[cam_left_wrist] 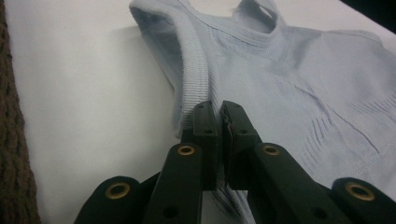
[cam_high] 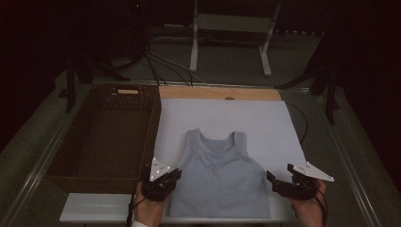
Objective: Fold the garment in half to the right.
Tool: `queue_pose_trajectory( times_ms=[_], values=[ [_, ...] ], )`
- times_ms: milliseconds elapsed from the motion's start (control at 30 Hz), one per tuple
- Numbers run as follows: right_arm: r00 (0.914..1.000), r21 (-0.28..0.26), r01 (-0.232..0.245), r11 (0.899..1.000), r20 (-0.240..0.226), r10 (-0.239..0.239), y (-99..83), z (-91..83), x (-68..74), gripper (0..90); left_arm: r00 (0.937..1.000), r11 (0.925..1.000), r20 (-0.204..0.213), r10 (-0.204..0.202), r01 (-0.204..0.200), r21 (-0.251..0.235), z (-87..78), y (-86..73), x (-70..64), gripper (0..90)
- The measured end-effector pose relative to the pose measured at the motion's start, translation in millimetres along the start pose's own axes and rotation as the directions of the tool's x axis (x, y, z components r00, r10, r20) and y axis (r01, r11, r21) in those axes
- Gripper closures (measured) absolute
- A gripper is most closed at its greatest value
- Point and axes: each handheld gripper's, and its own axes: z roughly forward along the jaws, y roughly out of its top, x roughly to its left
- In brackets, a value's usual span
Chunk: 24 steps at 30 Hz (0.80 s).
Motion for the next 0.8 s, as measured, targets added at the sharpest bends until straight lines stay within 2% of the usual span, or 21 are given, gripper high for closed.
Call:
queue_pose_trajectory(
  times_ms=[133,333,633,800],
  values=[
    [0.9999,0.003,0.011,1.000,-0.006,-0.011,-1.4,-0.4,3.0,12.0,0.9999,1.0000,0.013,0.005,-0.005,0.006,5.2,3.8,-4.2,86.4],
    [0.9999,0.007,0.012,1.000,-0.008,-0.012,-3.1,-0.4,2.5,12.0,0.9981,0.9998,0.060,0.011,-0.010,-0.016,5.5,16.3,-13.7,86.2],
    [0.9998,0.007,0.012,1.000,-0.014,-0.012,-4.2,0.0,3.0,11.9,0.9903,0.9982,0.130,0.049,-0.044,-0.041,11.8,33.3,-34.8,86.2],
    [0.9998,0.008,0.012,1.000,-0.017,-0.012,-5.1,0.9,2.7,11.6,0.9841,0.9978,0.171,0.048,-0.039,-0.054,17.2,38.5,-42.4,86.2]
  ],
)
